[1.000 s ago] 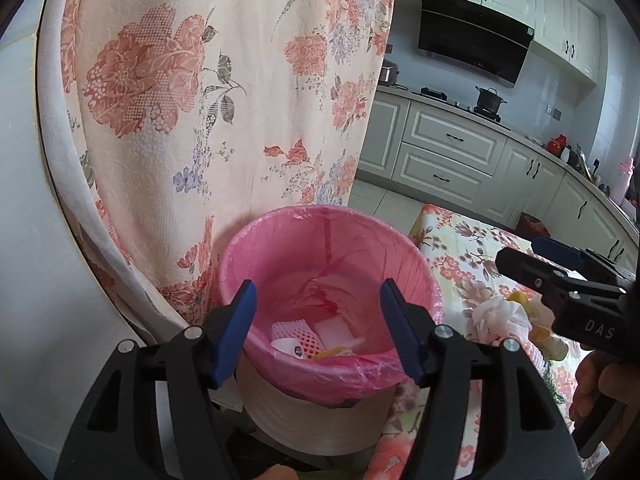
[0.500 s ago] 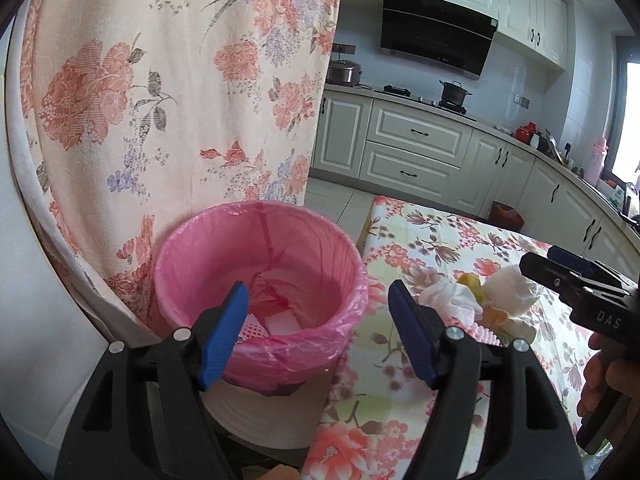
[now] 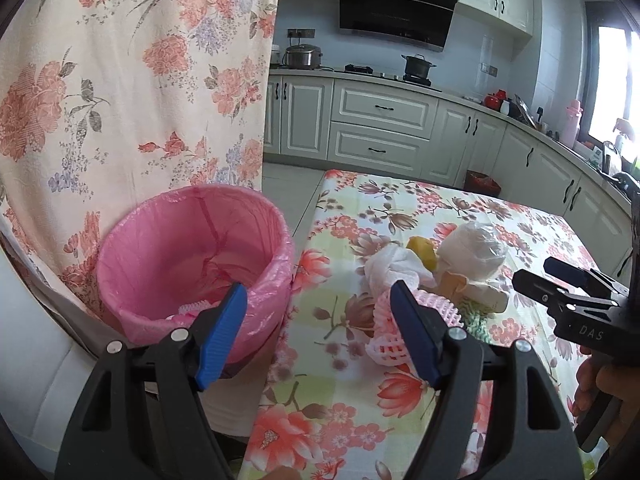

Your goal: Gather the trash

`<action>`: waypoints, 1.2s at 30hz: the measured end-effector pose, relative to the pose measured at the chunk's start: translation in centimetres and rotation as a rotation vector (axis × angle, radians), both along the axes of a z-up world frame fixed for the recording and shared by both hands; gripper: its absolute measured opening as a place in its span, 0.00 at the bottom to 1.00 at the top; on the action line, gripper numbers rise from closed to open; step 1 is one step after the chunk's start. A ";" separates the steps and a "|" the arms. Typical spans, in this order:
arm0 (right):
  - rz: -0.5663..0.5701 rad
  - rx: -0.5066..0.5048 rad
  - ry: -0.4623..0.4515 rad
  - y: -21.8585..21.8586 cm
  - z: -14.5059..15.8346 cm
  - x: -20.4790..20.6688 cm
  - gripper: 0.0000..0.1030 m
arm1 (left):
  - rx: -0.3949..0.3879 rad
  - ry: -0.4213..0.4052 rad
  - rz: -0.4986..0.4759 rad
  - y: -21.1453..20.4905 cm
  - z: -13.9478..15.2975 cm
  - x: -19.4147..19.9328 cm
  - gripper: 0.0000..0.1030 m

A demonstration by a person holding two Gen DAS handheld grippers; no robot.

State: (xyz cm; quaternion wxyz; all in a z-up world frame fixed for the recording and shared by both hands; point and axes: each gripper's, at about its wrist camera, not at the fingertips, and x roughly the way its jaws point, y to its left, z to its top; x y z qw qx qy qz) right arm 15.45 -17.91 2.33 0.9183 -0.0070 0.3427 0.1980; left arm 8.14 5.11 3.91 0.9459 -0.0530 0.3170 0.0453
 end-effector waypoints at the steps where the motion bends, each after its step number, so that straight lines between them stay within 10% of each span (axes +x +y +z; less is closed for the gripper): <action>1: -0.006 0.002 0.006 -0.3 -0.3 0.0 0.80 | 0.000 0.004 -0.007 -0.4 -0.1 0.1 0.69; 19: -0.013 -0.021 0.127 -0.5 -5.3 0.6 0.80 | 0.003 0.067 -0.077 -3.4 -2.3 1.8 0.69; 36: 0.058 -0.072 0.203 1.3 -7.7 0.9 0.27 | -0.006 0.107 -0.109 -5.1 -4.2 3.4 0.69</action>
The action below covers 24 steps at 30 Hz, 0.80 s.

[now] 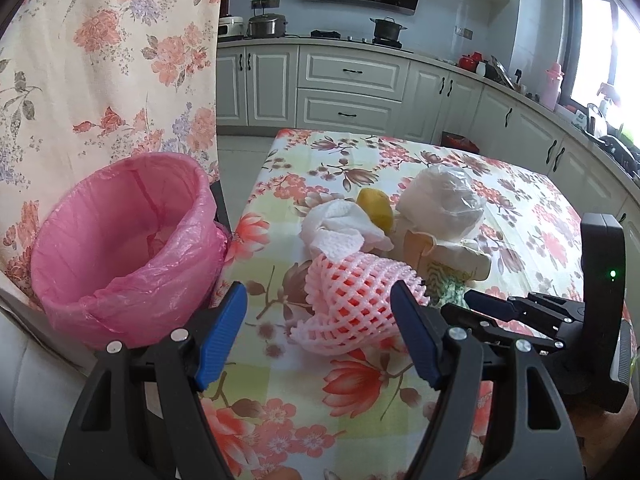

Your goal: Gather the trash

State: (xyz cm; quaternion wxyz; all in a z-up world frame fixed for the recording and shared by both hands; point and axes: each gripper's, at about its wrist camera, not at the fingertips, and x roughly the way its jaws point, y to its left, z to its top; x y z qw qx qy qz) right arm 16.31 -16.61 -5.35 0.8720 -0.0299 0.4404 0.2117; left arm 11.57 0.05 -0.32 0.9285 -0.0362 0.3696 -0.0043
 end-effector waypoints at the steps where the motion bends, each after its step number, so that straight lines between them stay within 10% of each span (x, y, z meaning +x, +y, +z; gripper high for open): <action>1: 0.002 -0.001 -0.003 0.0 0.1 -0.1 0.26 | 0.001 0.001 -0.007 -0.3 -0.2 0.1 0.69; 11: 0.014 0.021 -0.027 -0.3 1.4 -0.4 0.15 | 0.002 0.057 -0.043 -2.3 -2.7 2.1 0.69; 15: 0.018 0.028 -0.034 -0.5 1.8 -0.5 0.13 | 0.000 0.086 -0.068 -3.0 -3.7 2.5 0.44; 24: 0.017 0.047 -0.058 -1.1 2.9 -0.9 0.13 | -0.006 0.085 -0.081 -2.8 -3.4 1.5 0.24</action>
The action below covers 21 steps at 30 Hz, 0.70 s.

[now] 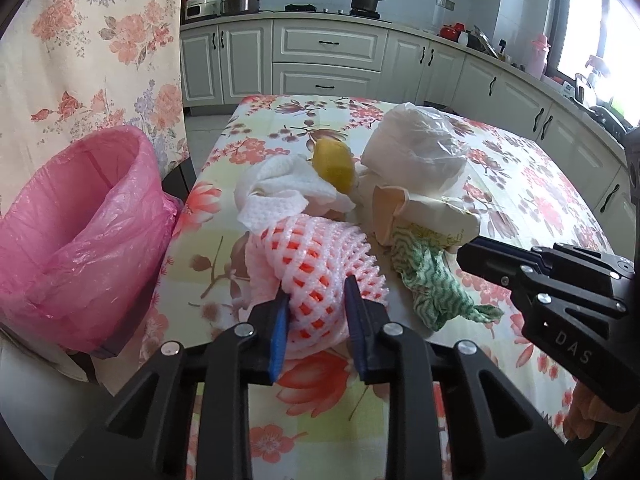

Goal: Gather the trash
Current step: 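Grasp the pink foam net with the left tool while the right tool lifts the cloth toward the bin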

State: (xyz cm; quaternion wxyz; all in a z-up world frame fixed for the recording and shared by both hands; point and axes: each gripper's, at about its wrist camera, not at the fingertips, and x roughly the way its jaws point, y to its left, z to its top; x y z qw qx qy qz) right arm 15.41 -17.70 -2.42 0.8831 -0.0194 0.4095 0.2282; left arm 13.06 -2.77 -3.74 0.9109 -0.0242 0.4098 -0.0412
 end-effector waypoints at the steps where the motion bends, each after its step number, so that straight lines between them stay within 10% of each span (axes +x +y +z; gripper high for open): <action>1: 0.000 0.002 -0.001 0.0 0.1 0.0 0.13 | 0.000 -0.003 0.000 0.0 0.1 -0.2 0.23; 9: -0.021 -0.007 0.028 -0.3 -0.6 0.0 0.21 | -0.005 -0.038 0.004 0.6 1.9 -1.9 0.22; 13: -0.016 -0.029 0.024 0.1 -1.0 -0.1 0.54 | 0.001 -0.057 0.001 0.4 2.8 -2.6 0.22; 21: -0.008 -0.097 0.047 1.2 -3.0 0.3 0.54 | 0.045 -0.083 0.010 -0.2 3.8 -4.0 0.22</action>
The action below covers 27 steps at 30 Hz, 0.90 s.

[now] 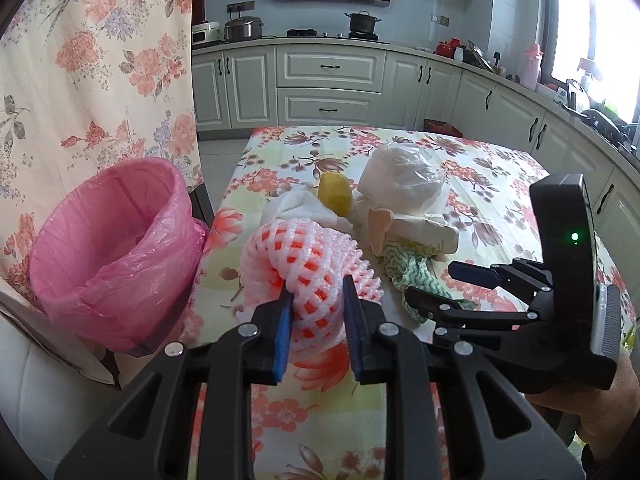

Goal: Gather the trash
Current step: 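Grasp the pink foam net with the left tool while the right tool lifts the cloth toward the bin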

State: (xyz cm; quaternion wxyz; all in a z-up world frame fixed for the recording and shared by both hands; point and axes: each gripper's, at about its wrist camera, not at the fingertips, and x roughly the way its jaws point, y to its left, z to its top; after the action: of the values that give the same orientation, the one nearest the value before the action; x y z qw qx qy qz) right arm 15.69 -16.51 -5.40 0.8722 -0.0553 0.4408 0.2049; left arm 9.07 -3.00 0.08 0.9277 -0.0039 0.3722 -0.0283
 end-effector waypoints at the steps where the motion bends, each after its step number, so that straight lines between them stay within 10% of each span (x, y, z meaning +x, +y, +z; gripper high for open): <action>1: 0.002 -0.006 0.001 0.1 -0.2 0.0 0.54 | 0.006 -0.003 0.003 0.0 0.1 -0.1 0.22; 6: 0.018 -0.004 0.008 0.3 -0.5 0.0 0.30 | 0.011 -0.012 0.014 0.2 0.4 -0.2 0.22; 27: 0.065 0.118 -0.144 0.5 7.3 -2.7 0.29 | 0.002 -0.106 0.099 3.9 4.3 -1.7 0.22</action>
State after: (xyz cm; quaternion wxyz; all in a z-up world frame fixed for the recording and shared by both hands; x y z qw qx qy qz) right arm 12.96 -16.00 1.93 0.8962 -0.0328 0.3621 0.2541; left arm 7.40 0.91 4.39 0.9464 -0.0198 0.3219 0.0179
